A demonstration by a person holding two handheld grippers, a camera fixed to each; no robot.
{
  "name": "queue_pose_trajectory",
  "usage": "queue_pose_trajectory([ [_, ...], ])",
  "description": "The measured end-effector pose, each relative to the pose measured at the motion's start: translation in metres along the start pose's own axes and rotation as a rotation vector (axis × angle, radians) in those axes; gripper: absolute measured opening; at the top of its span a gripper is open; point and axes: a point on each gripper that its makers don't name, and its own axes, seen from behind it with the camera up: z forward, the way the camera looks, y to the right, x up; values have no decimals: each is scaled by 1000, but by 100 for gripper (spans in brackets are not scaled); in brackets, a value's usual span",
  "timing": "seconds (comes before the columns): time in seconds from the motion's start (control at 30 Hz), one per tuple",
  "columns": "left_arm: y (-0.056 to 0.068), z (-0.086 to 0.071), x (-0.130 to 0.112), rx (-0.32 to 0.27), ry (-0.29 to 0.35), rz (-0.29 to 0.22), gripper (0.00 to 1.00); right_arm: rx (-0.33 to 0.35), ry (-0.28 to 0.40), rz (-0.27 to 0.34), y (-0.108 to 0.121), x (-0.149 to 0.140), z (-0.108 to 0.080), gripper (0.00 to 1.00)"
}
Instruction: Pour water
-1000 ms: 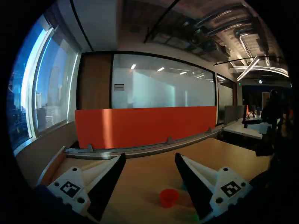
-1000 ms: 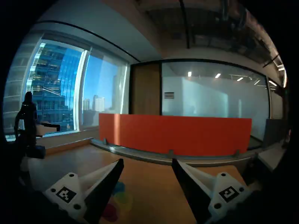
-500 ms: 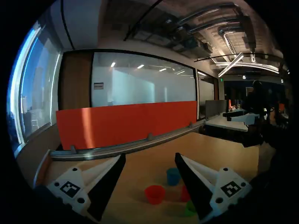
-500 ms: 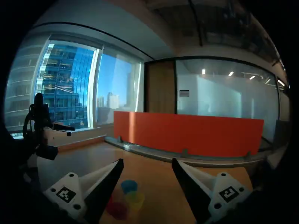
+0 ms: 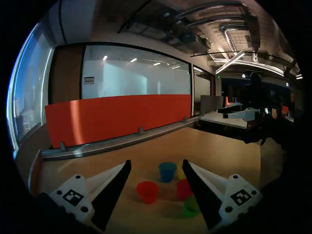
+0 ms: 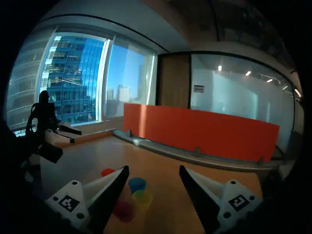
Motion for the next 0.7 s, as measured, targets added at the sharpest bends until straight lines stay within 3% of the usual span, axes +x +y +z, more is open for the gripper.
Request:
queue_pose_trajectory([
  [0.7, 49, 14, -82, -145, -121, 33, 98, 5, -99, 7, -2, -51, -2, 100],
])
